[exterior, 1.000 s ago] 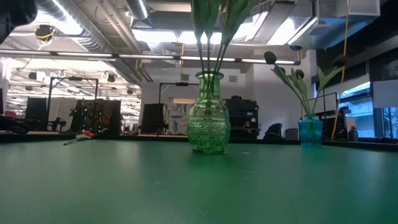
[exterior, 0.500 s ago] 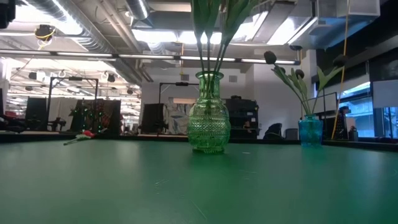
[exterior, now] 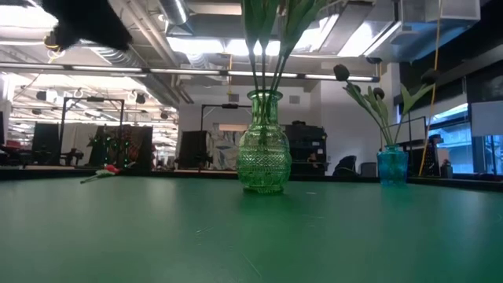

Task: Sort flowers into vase by color
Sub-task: Put the top left red flower into the bottom left blue vase

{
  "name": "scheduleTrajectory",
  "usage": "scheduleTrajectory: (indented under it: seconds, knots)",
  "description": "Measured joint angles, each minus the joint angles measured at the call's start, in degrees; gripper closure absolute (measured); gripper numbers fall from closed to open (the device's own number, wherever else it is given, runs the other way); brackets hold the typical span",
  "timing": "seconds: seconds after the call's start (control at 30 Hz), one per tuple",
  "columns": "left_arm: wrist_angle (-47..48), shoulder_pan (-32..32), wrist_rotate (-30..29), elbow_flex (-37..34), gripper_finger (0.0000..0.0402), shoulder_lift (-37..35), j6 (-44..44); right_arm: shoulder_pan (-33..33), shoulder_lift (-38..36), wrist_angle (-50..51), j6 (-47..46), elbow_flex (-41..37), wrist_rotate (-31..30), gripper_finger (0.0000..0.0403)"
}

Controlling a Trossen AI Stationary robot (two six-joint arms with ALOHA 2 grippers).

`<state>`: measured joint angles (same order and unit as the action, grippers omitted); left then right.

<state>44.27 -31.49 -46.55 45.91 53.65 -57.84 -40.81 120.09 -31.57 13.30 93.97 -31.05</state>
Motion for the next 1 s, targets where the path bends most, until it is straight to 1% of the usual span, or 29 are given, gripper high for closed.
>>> scheduleTrajectory:
  seconds: [0.07, 0.17, 0.23, 0.33, 0.47, 0.63, 0.73, 0.83, 0.9, 1.0]
  knots:
    - [-0.2, 3.4, 0.8, -0.8, 0.0301, 1.5, -2.3, -0.3, 0.0, 0.0, -0.7, 0.0, 0.4, 0.0159]
    - [-0.3, 8.3, 1.0, -1.9, 0.0301, 3.7, -7.0, -1.5, 0.0, 0.1, -1.3, 0.0, 2.7, 0.0159]
    - [-0.2, 11.2, 1.0, -2.9, 0.0301, 5.0, -9.8, -2.5, 0.0, 0.4, -0.8, 0.0, 2.0, 0.0159]
    - [0.2, 14.7, 1.7, -4.7, 0.0301, 6.7, -15.1, -4.5, 0.0, 0.6, 2.6, 0.0, -2.5, 0.0159]
    - [0.4, 20.3, 4.7, -8.1, 0.0301, 8.9, -22.0, -7.8, -0.5, 0.9, 7.3, 0.0, -9.6, 0.0159]
    - [0.5, 27.2, 8.5, -12.2, 0.0301, 13.0, -26.9, -11.9, -2.9, 5.6, 7.7, 0.0, -18.7, 0.0159]
    - [0.4, 30.4, 10.0, -13.0, 0.0301, 15.2, -29.8, -14.0, -3.4, 8.3, 7.6, 0.0, -24.6, 0.0159]
    - [0.1, 32.9, 11.7, -13.1, 0.0301, 16.2, -30.2, -15.1, -3.6, 9.3, 8.4, 0.0, -29.5, 0.0159]
    - [0.6, 35.4, 12.5, -13.1, 0.0301, 16.2, -29.9, -15.1, -4.5, 12.4, 7.8, 0.0, -31.5, 0.0159]
    - [0.8, 41.3, 15.7, -13.1, 0.0301, 16.2, -26.9, -14.7, -7.3, 21.9, -0.2, 0.0, -32.4, 0.0159]
